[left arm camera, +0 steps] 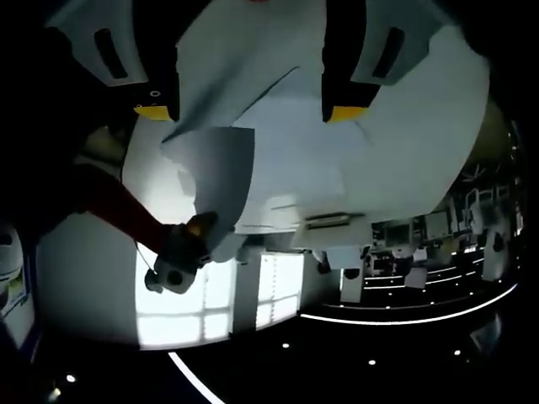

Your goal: Organize the stack of printing papers by aligning and flattening the scattered papers on the table

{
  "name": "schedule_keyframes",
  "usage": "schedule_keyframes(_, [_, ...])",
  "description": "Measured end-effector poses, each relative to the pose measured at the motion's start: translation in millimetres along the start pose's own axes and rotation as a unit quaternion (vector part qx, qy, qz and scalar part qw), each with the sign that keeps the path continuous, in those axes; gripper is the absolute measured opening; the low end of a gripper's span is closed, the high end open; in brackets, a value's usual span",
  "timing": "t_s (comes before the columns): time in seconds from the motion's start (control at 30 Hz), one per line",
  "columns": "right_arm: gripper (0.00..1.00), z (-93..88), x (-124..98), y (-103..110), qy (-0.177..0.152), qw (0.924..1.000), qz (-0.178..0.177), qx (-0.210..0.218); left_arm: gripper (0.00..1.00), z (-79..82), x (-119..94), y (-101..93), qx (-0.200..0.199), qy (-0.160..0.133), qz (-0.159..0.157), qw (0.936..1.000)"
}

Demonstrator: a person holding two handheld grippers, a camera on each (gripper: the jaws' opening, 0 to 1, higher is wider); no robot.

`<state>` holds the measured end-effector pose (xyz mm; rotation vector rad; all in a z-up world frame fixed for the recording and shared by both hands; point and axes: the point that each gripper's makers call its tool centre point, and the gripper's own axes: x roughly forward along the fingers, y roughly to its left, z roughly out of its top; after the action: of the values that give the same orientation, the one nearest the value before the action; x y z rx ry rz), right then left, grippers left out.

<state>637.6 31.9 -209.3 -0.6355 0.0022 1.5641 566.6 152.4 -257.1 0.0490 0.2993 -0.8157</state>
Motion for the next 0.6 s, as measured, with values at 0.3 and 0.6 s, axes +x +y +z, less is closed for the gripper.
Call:
schedule_keyframes(0.3, [0.15, 4.4, 11, 13, 0.020, 0.9994, 0.018, -0.023, 0.71, 6.9, 1, 0.2, 0.009, 0.001, -0.006, 0.9999])
schedule_keyframes(0.6, [0.15, 5.9, 21, 22, 0.026, 0.9980, 0.040, -0.041, 0.71, 12.5, 16, -10.2, 0.021, 0.008, -0.023, 0.9995])
